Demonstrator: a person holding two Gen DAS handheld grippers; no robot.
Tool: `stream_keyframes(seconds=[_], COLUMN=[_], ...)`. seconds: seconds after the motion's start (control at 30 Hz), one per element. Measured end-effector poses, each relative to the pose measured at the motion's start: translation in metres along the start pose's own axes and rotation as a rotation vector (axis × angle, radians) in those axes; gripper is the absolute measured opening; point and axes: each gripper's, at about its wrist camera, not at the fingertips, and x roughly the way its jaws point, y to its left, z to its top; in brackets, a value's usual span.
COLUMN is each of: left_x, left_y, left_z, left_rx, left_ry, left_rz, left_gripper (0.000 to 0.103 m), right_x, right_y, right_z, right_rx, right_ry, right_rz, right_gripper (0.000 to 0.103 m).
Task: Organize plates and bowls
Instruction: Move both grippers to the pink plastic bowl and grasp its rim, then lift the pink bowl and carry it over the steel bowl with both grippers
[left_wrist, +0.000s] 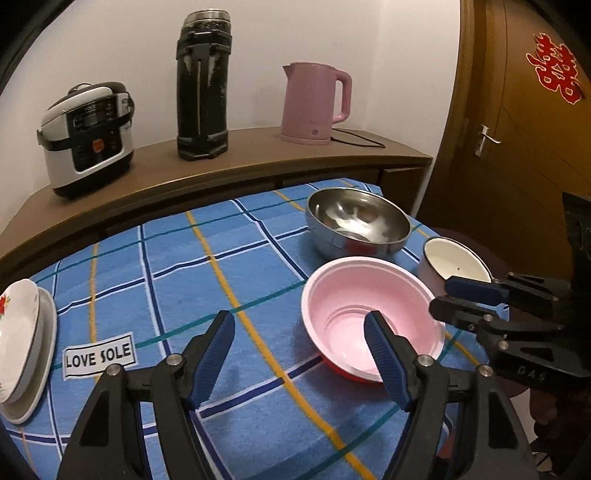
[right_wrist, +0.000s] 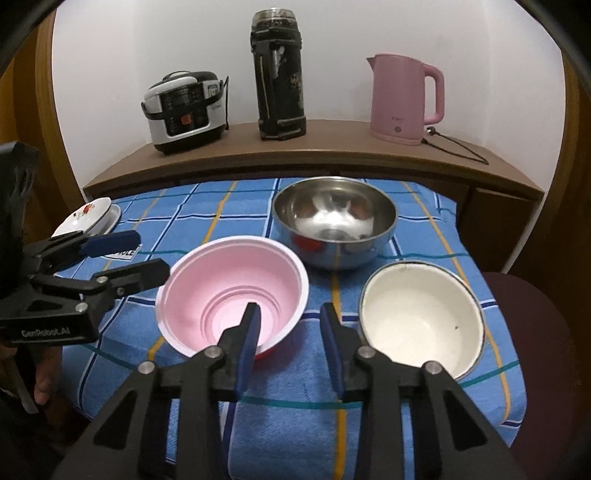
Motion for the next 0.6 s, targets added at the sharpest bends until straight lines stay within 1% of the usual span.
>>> stream_keyframes(seconds=[0.13,0.23,0.3,0.33,0.4,0.43,0.47,0.6], left_x=[0.01,0.016,0.02,0.022,0.026,0.027,0.028,0.029], left_y=[-0.002,-0.004,-0.005,-0.005,-0.004,-0.004,-0.004,-0.004], left_z=[-0.003,-0.004,-0.004,-0.004,-0.004,-0.004,-0.004,0.0], left_rx=[-0.002,-0.009,-0.012,-0.017,-0.032,-0.039,-0.045,-0.064], left_ry=[0.035,0.054,0.064,0.072,0.088,0.093,0.097,0.104], left_rz=[-0.028,-0.055,-0.068,-0.077,-0.098,-0.106,-0.111,-0.123], left_gripper=[0.056,0.052,0.048,0.042,0.037,0.032,0.025,0.022], right_x=[0.005,0.007,0.01,0.012,0.013,0.012,0.011,0.004], right_y=[-0.005,-0.007,-0.006,-0.007,-0.007,-0.008,-0.008,-0.01], right_z=[-0.003,-0.004,-0.005,-0.005,-0.005,-0.005,-0.004,0.001], right_rx=[0.016,0.028,0.033,0.039,0.047,0.053,0.058,0.065], right_ry=[0.011,0.012,0.016,0.016,0.013,0.005,-0.002,-0.029], right_rz=[0.0,0.005,0.012,0.017,0.027,0.03,0.033,0.037], right_gripper=[0.031,0.027,0.025,0.022,0.017,0.014,0.013,0.012])
